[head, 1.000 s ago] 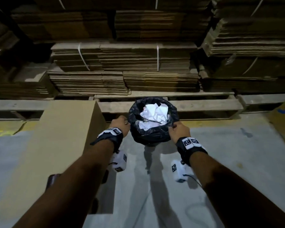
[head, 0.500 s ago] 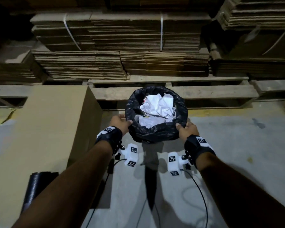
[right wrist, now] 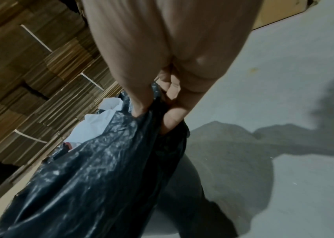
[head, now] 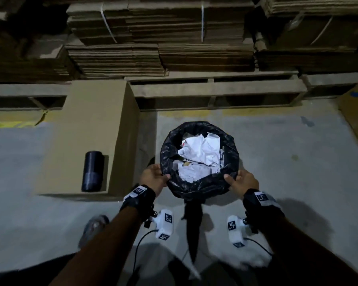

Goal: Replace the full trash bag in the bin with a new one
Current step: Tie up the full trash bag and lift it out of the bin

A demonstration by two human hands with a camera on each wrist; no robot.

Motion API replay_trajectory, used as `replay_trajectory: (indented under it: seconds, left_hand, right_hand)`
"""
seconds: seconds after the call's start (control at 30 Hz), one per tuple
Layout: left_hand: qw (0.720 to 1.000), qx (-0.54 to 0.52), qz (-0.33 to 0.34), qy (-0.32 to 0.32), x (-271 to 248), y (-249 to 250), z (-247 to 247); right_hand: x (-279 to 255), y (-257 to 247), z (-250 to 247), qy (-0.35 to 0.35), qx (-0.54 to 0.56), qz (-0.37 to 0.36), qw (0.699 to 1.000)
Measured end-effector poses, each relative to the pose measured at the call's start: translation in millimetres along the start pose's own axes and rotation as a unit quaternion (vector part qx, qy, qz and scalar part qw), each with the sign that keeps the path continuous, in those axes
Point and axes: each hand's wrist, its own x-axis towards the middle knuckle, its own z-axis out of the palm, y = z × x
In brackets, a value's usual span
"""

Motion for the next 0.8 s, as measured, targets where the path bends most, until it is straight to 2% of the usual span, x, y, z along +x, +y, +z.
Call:
replay_trajectory:
  seconds: [0.17,0.37,0.47,0.53,0.6,0.63,0.73,0.8]
  left_hand:
    - [0.997,-0.024,-0.069,0.008,-24.6,-61.9,-11.2]
    - [0.998,0.043,-0.032,0.035,-34.5,-85.9,-11.1]
    - [0.992,0.124,-0.022,0.019,-32.7,-85.0,-15.3]
    - [0.996,0.076,-0.048,0.024,-34.5,-86.6,-17.1]
    - [0.995,0.021,-0.086,0.055,-35.9,-94.5,-18.8]
    - [0.992,0.016,-0.106,0.064,-35.3,-101.6,-19.9]
    - [0.986,0.006,-0.166,0.027,-39.0,-118.5,-14.3]
    - [0.982,-0.042,-0.186,0.009,-45.3,-123.1,-6.3]
  right_hand:
    - [-42.8,43.5,17.2,-0.025,-0.027,0.028,0.999]
    - [-60.1,55.1,21.3,-0.025,-0.038,0.037,0.998]
    - [-57.4,59.5,19.7,-0.032,0.024,0.062,0.997]
    - [-57.6,63.9,19.2,-0.041,0.158,0.119,0.979]
    - [-64.9,66.6,20.1,-0.067,0.242,0.187,0.950]
    - [-70.5,68.4,23.6,-0.104,0.244,0.206,0.942]
    - [-85.8,68.8,38.4,-0.220,0.241,0.221,0.919]
    - [-89.5,65.1,50.1,-0.221,0.291,0.238,0.900]
